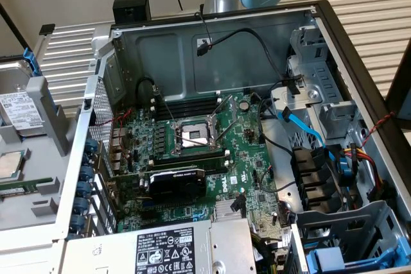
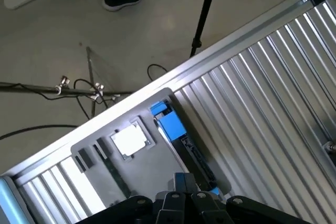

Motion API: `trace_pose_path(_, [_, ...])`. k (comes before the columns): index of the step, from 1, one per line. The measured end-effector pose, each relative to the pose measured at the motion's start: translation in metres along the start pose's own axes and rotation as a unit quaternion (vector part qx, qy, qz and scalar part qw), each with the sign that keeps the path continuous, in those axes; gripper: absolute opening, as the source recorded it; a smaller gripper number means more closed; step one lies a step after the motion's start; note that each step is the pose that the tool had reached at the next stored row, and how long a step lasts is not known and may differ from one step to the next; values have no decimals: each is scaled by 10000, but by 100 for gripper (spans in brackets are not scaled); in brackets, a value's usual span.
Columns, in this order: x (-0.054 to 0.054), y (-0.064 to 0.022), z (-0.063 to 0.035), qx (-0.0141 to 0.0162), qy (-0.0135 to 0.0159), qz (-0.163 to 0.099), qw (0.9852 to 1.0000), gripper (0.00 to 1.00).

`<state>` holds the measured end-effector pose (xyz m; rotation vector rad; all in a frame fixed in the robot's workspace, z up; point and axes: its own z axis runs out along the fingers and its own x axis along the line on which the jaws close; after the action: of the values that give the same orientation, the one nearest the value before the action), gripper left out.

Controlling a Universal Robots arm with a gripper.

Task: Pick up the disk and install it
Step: 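Pick up the disk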

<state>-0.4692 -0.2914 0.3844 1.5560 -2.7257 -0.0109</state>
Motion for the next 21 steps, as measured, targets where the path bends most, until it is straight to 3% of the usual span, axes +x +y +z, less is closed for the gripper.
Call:
trace_pose_path(4, [0,0,1,0,3,-362,9993,11])
trace_pose_path(8, [0,0,1,-1,6,-724,9974,11])
trace_pose_path(9, [0,0,1,-1,6,-816,9967,24])
trace_pose_path(10, [0,0,1,-1,7,-912,9958,24])
trace_pose_path(11, [0,0,2,-1,8,-998,9950,30])
trace_pose_path(15, [0,0,3,-1,10,-1364,9907,48])
trace_pose_path(17, [0,0,3,-1,12,-1541,9880,48])
trace_pose_path(18, [0,0,4,-1,12,-1636,9865,54])
trace_pose_path(21, [0,0,6,-2,15,-1903,9817,54])
